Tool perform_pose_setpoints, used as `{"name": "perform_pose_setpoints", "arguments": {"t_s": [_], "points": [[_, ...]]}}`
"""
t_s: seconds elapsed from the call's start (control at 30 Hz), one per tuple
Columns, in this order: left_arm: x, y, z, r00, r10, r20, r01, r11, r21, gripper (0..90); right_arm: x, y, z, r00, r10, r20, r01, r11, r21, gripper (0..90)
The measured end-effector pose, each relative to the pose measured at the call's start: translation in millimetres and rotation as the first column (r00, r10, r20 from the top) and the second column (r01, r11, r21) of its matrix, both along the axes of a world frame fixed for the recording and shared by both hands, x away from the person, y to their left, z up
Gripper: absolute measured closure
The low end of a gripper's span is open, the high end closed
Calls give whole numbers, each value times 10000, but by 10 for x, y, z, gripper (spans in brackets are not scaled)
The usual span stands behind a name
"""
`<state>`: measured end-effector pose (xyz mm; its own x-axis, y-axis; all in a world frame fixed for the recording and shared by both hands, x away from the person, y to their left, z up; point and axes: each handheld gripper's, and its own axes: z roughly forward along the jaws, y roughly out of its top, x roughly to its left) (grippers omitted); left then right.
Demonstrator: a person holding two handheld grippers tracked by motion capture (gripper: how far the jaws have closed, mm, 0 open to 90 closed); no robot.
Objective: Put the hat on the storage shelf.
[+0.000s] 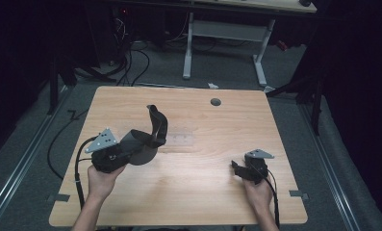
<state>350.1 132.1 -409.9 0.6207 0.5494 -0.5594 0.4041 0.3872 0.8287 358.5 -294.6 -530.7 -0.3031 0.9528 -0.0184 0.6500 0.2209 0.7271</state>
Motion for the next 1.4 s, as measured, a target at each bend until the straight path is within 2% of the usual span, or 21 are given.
{"name": "perform_pose_setpoints", "arguments": {"t_s": [0.2, 0.33, 0.53, 0.77, 0.9, 1.1, 1.4], "points": [[72, 83, 14, 9996, 286, 53, -286, 9996, 14, 857, 0, 1, 0, 10000, -9, 0, 9, 10000, -5, 378], [130, 143, 31, 9983, 574, -8, -574, 9981, -242, 855, 0, 2, 0, 10000, -14, -1, 14, 10000, -2, 378], [213, 212, 29, 9956, 933, -120, -937, 9952, -295, 855, 0, 2, -1, 10000, -18, 1, 18, 10000, -8, 378], [305, 318, 54, 9899, 1418, 84, -1416, 9897, -235, 855, 0, 3, -1, 10000, -18, 0, 18, 10000, 1, 378], [378, 392, 29, 9818, 1893, 156, -1891, 9818, -171, 856, 0, 2, -1, 10000, -15, 2, 15, 10000, -4, 378], [477, 493, -19, 9727, 2316, 136, -2315, 9728, -77, 856, 0, 2, -1, 10000, -13, 6, 13, 10000, -9, 378], [620, 580, -69, 9568, 2860, 518, -2877, 9573, 276, 857, 0, 3, -1, 10000, -11, 6, 11, 10000, -13, 377]]}}
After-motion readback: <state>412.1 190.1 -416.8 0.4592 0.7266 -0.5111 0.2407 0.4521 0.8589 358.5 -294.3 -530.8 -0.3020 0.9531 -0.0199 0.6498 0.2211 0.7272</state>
